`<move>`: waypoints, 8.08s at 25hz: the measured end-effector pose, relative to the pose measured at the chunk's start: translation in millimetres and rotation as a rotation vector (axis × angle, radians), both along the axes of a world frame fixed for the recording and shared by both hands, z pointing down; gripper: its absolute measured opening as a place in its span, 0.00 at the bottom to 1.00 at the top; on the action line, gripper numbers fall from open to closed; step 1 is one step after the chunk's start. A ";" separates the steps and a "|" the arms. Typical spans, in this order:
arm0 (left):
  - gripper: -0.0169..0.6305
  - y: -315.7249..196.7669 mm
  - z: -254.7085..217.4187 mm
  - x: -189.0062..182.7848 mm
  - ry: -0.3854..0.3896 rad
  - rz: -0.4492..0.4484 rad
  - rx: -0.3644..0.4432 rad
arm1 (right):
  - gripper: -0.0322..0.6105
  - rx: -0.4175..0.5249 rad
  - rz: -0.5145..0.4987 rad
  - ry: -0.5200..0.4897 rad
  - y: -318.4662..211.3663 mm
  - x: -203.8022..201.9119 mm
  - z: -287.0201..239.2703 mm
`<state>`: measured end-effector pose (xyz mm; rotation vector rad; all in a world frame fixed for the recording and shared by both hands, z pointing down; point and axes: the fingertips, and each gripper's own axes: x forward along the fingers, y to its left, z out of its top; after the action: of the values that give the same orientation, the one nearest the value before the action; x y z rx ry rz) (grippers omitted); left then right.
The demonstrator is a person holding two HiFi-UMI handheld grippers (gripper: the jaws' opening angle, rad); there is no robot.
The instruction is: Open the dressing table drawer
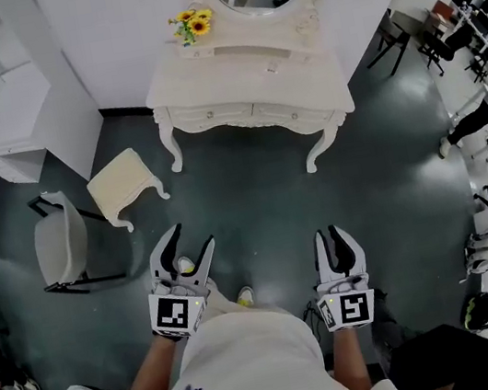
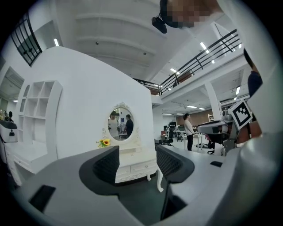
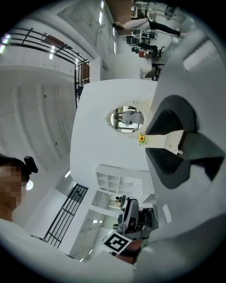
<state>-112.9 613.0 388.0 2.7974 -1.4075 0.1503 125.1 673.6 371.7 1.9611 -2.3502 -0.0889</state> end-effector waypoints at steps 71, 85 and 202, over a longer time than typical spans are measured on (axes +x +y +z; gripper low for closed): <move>0.69 -400.2 25.5 49.5 -0.043 -0.031 -0.043 | 0.85 -0.128 -0.131 0.044 -440.8 37.2 22.3; 0.69 -541.5 14.7 118.9 -0.084 -0.159 -0.049 | 0.85 -0.144 -0.230 -0.010 -594.9 106.3 37.0; 0.17 -879.2 345.5 94.7 -0.263 -0.169 -0.475 | 0.14 -0.634 -0.098 -0.008 -829.7 -19.8 303.4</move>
<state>-18.2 -266.2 733.5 2.3225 -1.4147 0.7621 105.3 -156.1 675.1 1.5337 -2.1096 0.5827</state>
